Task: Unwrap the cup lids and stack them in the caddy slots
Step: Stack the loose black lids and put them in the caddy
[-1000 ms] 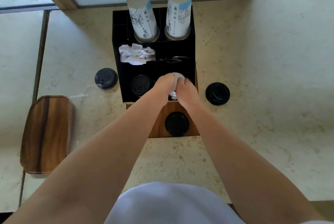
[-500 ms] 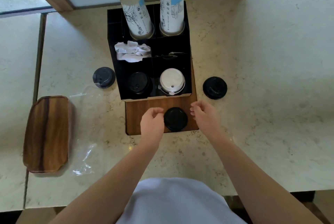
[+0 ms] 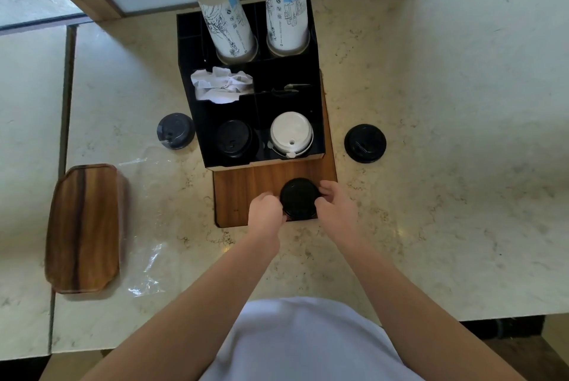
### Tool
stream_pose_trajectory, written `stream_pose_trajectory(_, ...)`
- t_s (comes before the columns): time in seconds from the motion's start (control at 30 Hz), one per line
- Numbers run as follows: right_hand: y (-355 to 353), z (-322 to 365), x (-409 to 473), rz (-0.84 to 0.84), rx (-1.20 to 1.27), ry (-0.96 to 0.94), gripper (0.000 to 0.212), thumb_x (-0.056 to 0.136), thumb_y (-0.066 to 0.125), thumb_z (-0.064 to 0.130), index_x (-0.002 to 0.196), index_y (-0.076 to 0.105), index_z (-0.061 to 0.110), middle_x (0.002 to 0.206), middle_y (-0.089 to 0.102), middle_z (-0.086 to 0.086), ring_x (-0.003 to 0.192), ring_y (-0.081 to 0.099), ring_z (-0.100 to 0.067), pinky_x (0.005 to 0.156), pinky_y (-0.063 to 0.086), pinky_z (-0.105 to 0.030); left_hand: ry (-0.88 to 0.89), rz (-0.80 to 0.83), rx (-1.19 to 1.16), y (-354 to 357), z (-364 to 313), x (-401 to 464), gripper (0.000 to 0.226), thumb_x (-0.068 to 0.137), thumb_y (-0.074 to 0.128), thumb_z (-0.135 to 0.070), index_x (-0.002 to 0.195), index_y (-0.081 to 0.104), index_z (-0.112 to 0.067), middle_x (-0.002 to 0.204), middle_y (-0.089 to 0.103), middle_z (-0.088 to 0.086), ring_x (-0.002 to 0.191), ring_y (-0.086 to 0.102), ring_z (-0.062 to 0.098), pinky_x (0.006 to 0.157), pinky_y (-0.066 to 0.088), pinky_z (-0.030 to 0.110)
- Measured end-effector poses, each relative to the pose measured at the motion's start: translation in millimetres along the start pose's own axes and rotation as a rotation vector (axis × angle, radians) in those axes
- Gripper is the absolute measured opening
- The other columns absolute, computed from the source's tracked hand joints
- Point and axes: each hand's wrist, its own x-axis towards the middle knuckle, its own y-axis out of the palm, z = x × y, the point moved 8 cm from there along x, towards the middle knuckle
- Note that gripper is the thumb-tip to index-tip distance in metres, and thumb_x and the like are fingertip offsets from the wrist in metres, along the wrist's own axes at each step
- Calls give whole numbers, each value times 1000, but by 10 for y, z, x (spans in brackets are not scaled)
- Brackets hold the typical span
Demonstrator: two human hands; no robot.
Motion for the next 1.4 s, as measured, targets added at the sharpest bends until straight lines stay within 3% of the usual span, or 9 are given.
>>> stream_pose_trajectory(0.17,-40,85,15,-14,166,31,48,90,53,7,135,53,23,126,59,8,116,54,-9,94,42,-26,53,10,24,-68,9,31,11,92,60,2,85,60,-7,92,64,13,85,65,23,93,55,35)
stream_pose_trajectory(0.33,-81,206,40,8,172,-28,42,92,52,5,129,58,25,120,61,12,113,56,-7,81,42,-16,117,90,200,-25,10,16,17,89,75,-23,101,67,-13,99,70,6,90,66,17,75,54,29)
stream_pose_trajectory(0.5,-276,229,201,68,104,-9,34,94,53,14,123,64,26,117,65,13,113,60,-10,99,52,-36,146,229,176,55,-44,-78,28,86,78,-27,108,72,-11,105,76,9,99,70,22,72,55,28)
stream_pose_trajectory(0.63,-890,477,458,-251,-216,-204,43,88,68,27,129,58,22,125,58,2,115,57,-16,94,48,-30,84,413,-48,250,-149,-235,33,85,77,-18,114,70,-5,108,78,9,105,73,22,83,59,31)
stream_pose_trajectory(0.73,-1130,623,675,-388,-472,-267,66,80,76,37,138,49,20,137,50,-5,127,43,-28,104,43,-42,33,530,-189,363,-226,-360,45,80,80,-16,121,65,-2,117,74,14,106,73,27,83,60,35)
stream_pose_trajectory(0.93,-1060,533,996,-253,-646,-247,89,77,74,47,150,30,25,151,42,-4,140,31,-33,111,30,-53,-37,728,-347,455,-305,-522,49,80,70,-10,126,59,1,139,59,23,128,56,44,100,44,69)
stream_pose_trajectory(1.17,-963,602,676,-216,-247,-286,91,69,82,52,145,41,23,138,55,1,125,52,-19,103,47,-41,-67,783,-453,374,-371,-617,60,89,66,-32,140,50,-3,137,61,23,124,60,42,96,52,51)
stream_pose_trajectory(1.27,-749,768,281,-32,-49,-370,80,66,82,62,133,47,34,125,58,20,113,56,4,97,50,-27,-102,756,-417,308,-329,-632,63,89,65,-45,135,54,-4,134,63,23,121,63,40,89,55,46)
stream_pose_trajectory(1.4,-396,981,-241,299,-36,-509,77,66,85,57,133,51,41,124,60,23,117,58,3,93,55,-24,-133,687,-380,216,-221,-639,65,87,65,-54,130,62,-5,127,67,22,108,68,40,83,55,47)
